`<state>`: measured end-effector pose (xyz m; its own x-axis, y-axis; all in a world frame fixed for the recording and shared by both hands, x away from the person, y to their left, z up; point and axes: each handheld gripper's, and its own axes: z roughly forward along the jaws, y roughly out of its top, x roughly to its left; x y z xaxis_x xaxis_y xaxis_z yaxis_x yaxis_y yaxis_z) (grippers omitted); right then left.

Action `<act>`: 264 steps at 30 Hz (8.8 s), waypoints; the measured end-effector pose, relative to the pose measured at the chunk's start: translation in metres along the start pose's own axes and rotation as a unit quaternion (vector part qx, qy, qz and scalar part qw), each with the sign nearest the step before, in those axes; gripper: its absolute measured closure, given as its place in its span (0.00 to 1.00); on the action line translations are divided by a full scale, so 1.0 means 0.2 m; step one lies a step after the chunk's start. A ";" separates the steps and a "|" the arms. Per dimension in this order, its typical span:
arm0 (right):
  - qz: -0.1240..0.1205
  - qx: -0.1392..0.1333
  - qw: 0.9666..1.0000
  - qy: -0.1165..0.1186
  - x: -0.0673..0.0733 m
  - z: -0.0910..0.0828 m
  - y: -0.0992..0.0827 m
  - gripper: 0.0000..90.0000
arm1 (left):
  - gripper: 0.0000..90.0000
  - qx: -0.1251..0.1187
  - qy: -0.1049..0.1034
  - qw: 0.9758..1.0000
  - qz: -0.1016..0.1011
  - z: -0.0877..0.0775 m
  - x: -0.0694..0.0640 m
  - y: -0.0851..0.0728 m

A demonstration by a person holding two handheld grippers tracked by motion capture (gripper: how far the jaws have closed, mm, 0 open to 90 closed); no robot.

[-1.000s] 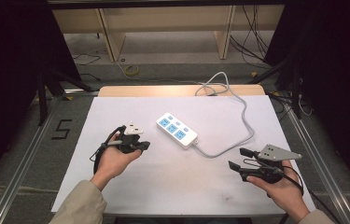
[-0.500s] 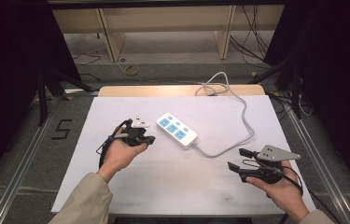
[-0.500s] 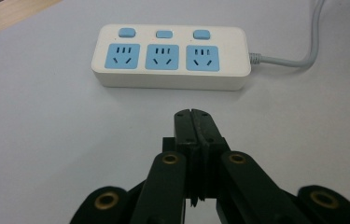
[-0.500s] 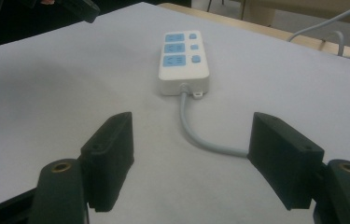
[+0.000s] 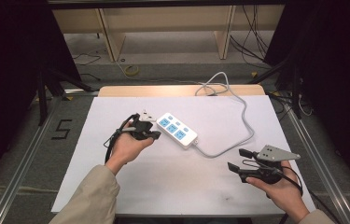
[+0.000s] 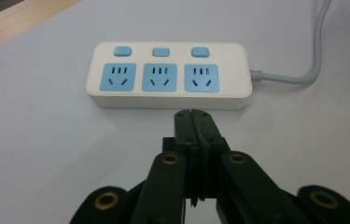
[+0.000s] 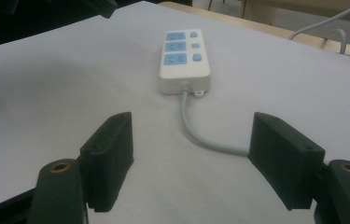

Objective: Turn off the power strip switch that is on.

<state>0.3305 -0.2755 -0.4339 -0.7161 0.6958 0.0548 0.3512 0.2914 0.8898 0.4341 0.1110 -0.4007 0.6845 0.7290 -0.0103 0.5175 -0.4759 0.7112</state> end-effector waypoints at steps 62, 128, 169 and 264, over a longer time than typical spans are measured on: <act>0.004 0.001 1.000 -0.001 -0.01 0.00 0.00 0.34 | 1.00 0.042 0.001 0.999 0.016 0.30 0.01 0.27; 0.004 0.001 1.000 0.004 -0.01 0.00 -0.01 0.33 | 1.00 0.067 0.012 0.997 0.021 0.49 0.03 0.40; 0.005 0.003 1.000 0.006 -0.01 0.01 -0.01 0.33 | 1.00 0.102 0.023 0.994 0.011 0.60 0.07 0.38; 0.002 0.008 1.000 0.012 -0.01 0.01 -0.01 0.33 | 1.00 0.141 0.038 0.989 0.007 0.68 0.07 0.40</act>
<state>0.3322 -0.2757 -0.4372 -0.7281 0.6818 0.0699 0.3643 0.2986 0.8821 0.5544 0.0153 -0.4401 0.6576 0.7511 0.0586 0.6386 -0.5969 0.4857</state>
